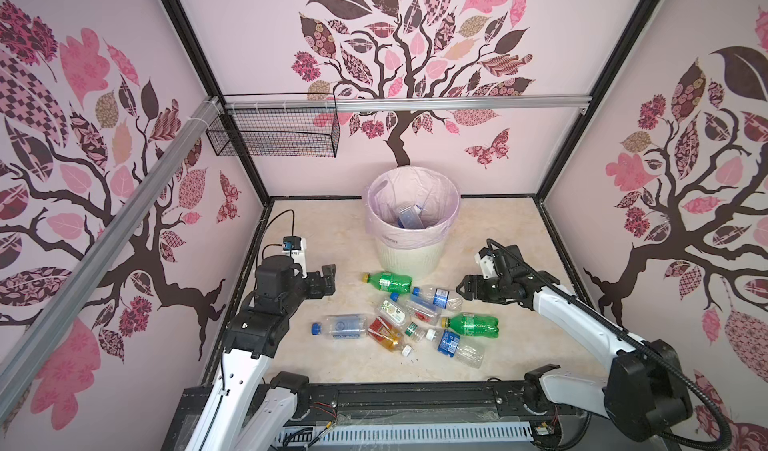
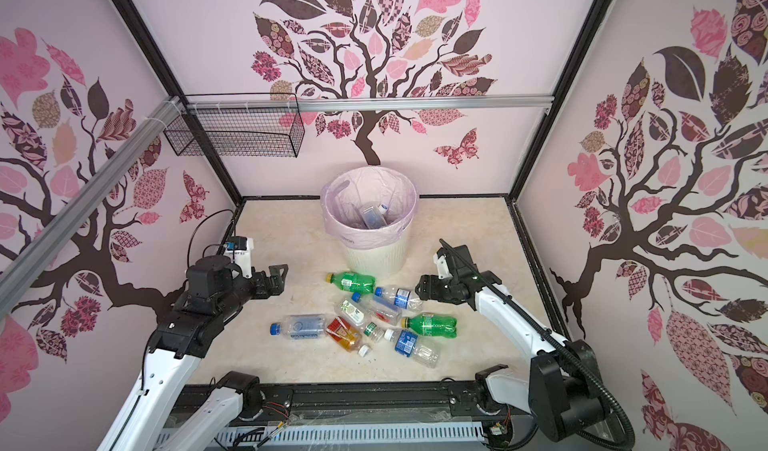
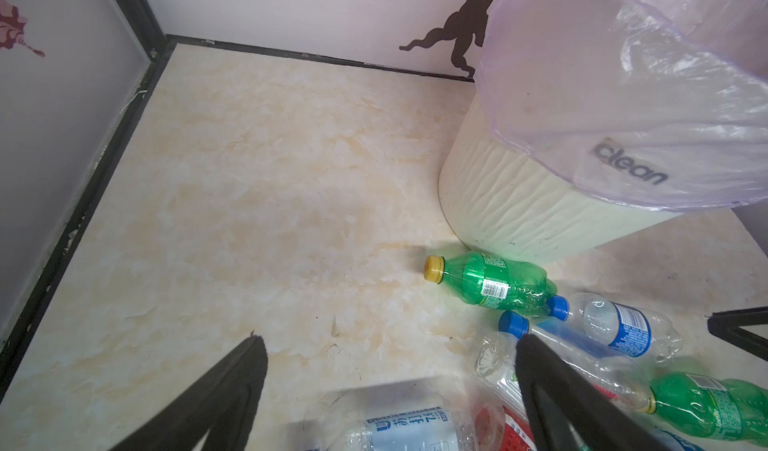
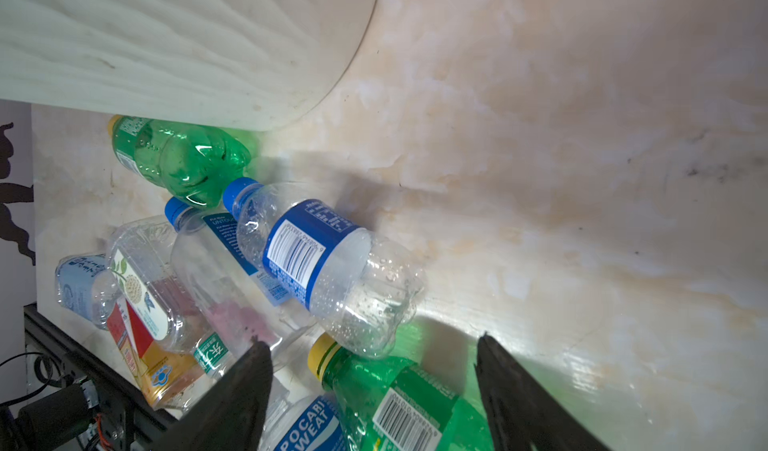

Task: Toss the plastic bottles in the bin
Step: 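Move the right gripper back down to the clear blue-labelled water bottle, then close the right gripper on the blue-capped water bottle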

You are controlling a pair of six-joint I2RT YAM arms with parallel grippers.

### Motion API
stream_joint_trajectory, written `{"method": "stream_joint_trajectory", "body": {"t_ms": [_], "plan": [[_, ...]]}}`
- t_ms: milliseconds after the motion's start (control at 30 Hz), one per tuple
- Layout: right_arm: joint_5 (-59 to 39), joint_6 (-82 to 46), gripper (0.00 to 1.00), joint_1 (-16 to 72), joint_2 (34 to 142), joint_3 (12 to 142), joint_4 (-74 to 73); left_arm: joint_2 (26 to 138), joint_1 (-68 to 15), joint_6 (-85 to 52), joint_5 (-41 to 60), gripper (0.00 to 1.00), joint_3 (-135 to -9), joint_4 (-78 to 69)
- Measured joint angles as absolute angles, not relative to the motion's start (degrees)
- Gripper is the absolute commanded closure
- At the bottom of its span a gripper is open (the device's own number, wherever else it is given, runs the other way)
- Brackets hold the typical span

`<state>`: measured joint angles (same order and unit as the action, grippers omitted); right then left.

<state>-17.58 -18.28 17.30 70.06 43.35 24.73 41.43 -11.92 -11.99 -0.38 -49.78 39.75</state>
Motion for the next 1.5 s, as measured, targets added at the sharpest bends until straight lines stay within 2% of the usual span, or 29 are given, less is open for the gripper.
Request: {"method": "stream_joint_trajectory", "body": {"t_ms": [167,367,600,1000,1233,1500], "plan": [[-19.7,-15.9,0.15,17.7,70.8,43.0,19.3,41.0,-11.9,-12.3,-0.4,0.03,-49.4,39.6],[-22.4,-11.0,0.12,19.8,76.8,44.3,18.9,41.2,-11.9,-12.2,0.1,0.03,-49.4,39.5],[-20.6,-4.7,0.12,24.0,80.9,46.1,20.5,41.4,-11.9,-11.8,0.1,0.03,-49.4,39.9],[-19.4,1.0,0.12,25.6,89.9,52.0,21.5,40.7,-11.9,-10.9,0.0,0.03,-49.4,40.1],[-17.9,1.0,0.20,29.2,93.5,52.2,21.7,40.4,-11.9,-10.3,-0.5,0.03,-49.4,40.8],[-11.1,-3.4,0.37,29.1,95.5,52.9,21.6,40.4,-11.9,-9.9,-1.0,0.03,-49.4,41.3]]}}
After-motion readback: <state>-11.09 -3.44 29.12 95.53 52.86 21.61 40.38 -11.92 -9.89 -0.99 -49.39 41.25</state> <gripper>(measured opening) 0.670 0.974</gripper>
